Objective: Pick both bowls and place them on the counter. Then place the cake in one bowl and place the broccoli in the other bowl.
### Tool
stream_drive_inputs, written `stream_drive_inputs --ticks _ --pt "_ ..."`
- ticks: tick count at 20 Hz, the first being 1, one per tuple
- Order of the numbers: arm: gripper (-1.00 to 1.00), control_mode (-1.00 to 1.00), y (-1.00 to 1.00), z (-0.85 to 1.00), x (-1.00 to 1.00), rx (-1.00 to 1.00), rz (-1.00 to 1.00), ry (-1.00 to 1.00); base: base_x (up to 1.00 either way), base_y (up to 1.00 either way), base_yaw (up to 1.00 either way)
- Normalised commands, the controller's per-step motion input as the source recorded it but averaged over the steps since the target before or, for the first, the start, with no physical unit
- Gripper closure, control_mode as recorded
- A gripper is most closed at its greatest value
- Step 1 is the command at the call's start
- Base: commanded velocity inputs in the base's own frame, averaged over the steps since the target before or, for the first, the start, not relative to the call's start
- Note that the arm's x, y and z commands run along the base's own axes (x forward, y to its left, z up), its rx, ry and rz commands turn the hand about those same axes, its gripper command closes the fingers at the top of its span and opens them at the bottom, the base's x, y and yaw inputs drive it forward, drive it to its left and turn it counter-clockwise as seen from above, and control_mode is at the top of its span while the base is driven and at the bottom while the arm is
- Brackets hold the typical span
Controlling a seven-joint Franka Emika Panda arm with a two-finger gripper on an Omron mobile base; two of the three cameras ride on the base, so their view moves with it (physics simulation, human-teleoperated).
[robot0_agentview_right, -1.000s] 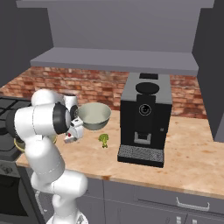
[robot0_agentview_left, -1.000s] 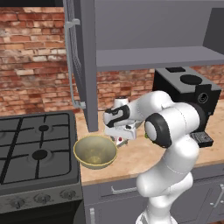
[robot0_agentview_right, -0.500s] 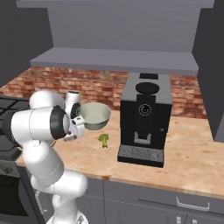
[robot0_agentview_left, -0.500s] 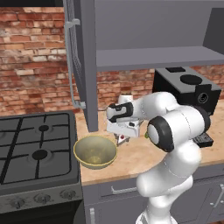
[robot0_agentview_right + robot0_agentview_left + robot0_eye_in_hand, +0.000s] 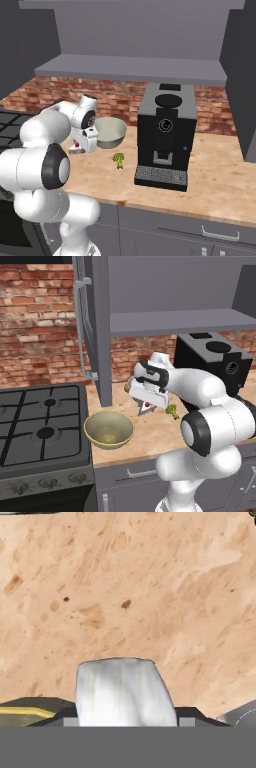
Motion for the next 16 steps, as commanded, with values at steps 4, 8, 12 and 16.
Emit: stream_drive_inputs --ticks 4,8,12,16 --pt "1.0 -1.0 0.53 0.4 -0.29 0.0 0.01 0.0 0.0 0.0 0.0" --pt "1.0 -1.0 0.77 0.25 -0.27 0.0 0.02 0.01 0.0 0.0 0.0" --pt "1.0 -1.0 0.81 0.02 -0.12 -0.02 0.01 0.04 0.0 0.0 0.0" --pt "1.0 -1.0 0.54 -0.16 0.0 -0.11 0.0 0.08 0.0 0.0 0.0"
